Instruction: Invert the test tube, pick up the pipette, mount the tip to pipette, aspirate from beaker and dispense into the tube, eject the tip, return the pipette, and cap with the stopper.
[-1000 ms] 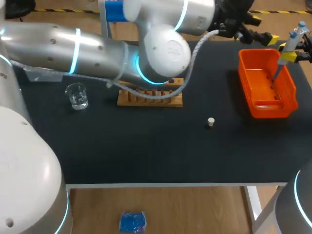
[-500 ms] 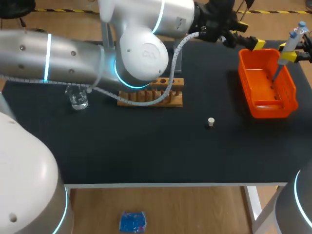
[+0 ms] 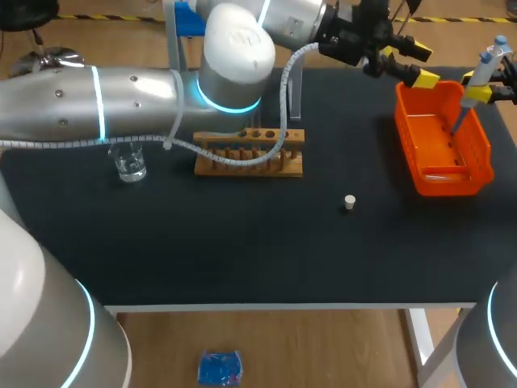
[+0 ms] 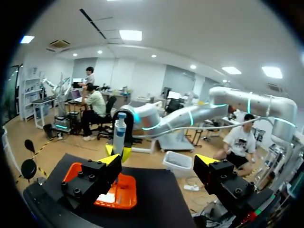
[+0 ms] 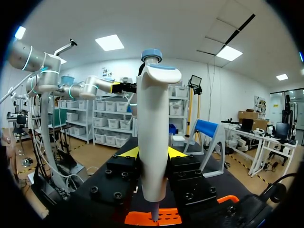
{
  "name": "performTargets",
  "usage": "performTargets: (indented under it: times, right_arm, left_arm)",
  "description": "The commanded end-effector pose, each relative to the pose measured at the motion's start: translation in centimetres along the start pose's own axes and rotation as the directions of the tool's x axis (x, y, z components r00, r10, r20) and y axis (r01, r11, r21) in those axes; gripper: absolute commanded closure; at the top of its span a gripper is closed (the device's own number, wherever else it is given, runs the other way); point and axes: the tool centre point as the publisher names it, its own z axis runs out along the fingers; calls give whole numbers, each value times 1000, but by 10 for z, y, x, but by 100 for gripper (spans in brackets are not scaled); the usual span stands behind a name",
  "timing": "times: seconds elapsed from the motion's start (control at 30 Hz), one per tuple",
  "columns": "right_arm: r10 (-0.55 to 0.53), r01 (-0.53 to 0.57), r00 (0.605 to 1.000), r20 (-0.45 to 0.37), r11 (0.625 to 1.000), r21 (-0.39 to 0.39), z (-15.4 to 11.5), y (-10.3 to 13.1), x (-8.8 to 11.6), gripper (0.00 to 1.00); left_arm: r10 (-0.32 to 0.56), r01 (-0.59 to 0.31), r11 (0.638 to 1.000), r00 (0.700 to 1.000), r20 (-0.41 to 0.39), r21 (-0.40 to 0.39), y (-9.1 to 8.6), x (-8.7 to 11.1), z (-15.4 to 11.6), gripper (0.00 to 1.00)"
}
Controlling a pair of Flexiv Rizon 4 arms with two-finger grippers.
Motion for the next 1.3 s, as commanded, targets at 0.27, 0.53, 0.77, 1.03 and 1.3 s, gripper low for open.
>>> performTargets:
  times: [0.27,0.53,0.77,1.03,1.3]
  right_arm:
    - [0,0,1000,-2,1000,3,0,1,0,100]
    - [0,0,1000,-2,1000,3,0,1,0,100]
    - [0,0,1000,-2,1000,3,0,1,0,100]
    - [0,0,1000,-2,1000,3,0,1,0,100]
    - [0,0,1000,-2,1000,3,0,1,0,100]
  left_arm:
    - [17,-9,998,994,-111,69,18,17,10,0]
    - [-8,-2,997,991,134,78,35,79,-10,0]
    - [-17,-1,997,970,241,77,47,116,-12,0]
    - [-67,29,993,940,333,116,64,131,-20,0]
    - [-67,29,993,940,333,116,64,131,-20,0]
